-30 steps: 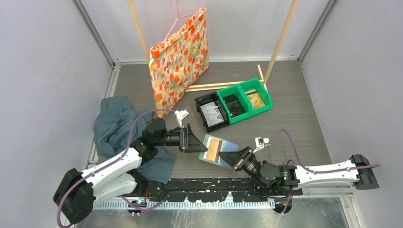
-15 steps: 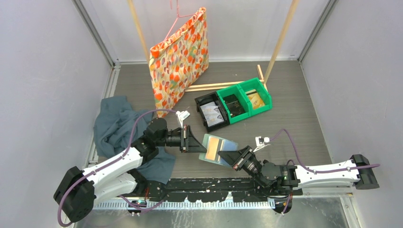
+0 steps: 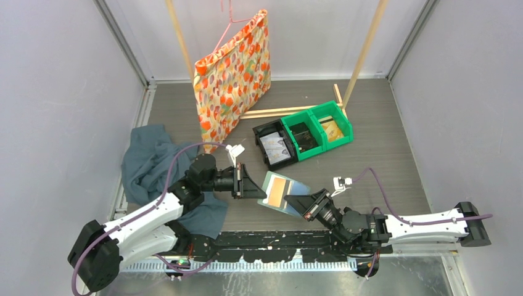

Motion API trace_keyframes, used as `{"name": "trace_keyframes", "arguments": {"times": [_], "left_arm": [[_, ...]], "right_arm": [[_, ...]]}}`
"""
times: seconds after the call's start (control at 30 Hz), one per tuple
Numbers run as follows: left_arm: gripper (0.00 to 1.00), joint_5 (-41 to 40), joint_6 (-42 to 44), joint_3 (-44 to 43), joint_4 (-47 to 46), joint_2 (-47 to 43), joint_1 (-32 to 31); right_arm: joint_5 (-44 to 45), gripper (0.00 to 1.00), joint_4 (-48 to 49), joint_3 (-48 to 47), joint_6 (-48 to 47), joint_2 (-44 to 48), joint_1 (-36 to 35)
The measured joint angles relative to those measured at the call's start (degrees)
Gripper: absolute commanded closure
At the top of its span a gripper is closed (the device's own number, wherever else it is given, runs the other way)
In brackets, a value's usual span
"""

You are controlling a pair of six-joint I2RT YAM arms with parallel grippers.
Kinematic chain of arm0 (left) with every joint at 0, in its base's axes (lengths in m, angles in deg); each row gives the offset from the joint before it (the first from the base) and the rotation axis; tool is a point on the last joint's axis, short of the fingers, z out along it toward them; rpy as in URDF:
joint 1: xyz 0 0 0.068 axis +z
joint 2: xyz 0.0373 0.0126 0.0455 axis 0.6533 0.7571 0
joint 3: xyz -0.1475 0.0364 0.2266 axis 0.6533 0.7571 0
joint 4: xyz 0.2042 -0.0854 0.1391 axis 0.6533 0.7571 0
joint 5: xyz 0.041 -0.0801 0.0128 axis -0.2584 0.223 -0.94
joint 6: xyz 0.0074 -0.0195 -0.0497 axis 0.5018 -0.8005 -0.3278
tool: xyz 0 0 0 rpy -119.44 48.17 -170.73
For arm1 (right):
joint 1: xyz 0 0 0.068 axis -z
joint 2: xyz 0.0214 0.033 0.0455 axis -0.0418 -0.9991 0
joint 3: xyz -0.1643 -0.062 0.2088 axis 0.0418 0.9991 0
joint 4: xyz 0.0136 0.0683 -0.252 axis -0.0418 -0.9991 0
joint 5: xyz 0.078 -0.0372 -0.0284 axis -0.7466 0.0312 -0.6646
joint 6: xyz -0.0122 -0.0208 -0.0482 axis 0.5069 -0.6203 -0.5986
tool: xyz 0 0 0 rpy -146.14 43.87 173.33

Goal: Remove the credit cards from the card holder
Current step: Remove the credit card from the card holder.

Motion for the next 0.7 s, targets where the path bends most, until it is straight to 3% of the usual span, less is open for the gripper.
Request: {"name": "trace_keyframes", "arguments": {"times": [0.7], "left_arm": [[1.00,-5.7,3.6,-0.5,7.6,4.5,0.2]], "right_arm": [[0.6,0.99,-11.6,5.3,8.5,4.4,0.0]]}}
